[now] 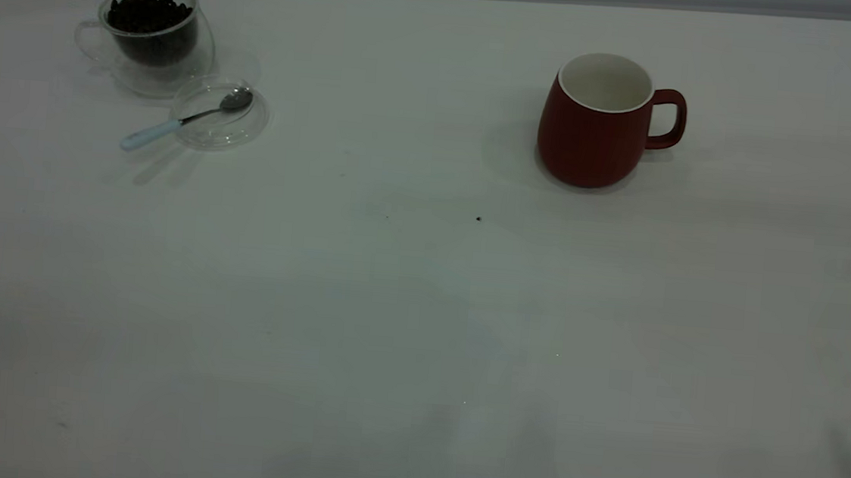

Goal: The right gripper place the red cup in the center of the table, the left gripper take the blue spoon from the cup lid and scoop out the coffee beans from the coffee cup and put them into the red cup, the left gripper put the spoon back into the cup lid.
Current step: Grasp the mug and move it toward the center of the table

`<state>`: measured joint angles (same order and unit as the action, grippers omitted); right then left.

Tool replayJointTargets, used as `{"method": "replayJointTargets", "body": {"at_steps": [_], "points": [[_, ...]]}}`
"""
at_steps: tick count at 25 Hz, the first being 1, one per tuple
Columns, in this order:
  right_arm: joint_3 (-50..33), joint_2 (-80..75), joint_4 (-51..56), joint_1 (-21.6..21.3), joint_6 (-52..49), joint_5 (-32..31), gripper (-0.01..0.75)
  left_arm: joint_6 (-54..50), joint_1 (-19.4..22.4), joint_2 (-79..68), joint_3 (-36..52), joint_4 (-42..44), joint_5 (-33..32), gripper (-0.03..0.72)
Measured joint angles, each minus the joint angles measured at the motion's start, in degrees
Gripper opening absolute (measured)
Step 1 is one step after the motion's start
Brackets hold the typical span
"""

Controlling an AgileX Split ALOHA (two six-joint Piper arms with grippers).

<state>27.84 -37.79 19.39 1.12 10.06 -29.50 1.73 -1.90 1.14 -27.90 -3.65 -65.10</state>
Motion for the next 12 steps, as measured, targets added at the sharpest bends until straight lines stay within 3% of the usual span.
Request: {"method": "replayJointTargets", "body": {"at_steps": [4, 12], "points": [[3.5, -19.2, 14.0, 0.0, 15.3, 4.0, 0.557, 0.0, 0.0, 0.0, 0.0, 0.0, 0.0, 0.422], [17.1, -56.4, 41.8, 0.0, 41.9, 2.7, 0.557, 0.0, 0.0, 0.0, 0.0, 0.0, 0.0, 0.422]]}}
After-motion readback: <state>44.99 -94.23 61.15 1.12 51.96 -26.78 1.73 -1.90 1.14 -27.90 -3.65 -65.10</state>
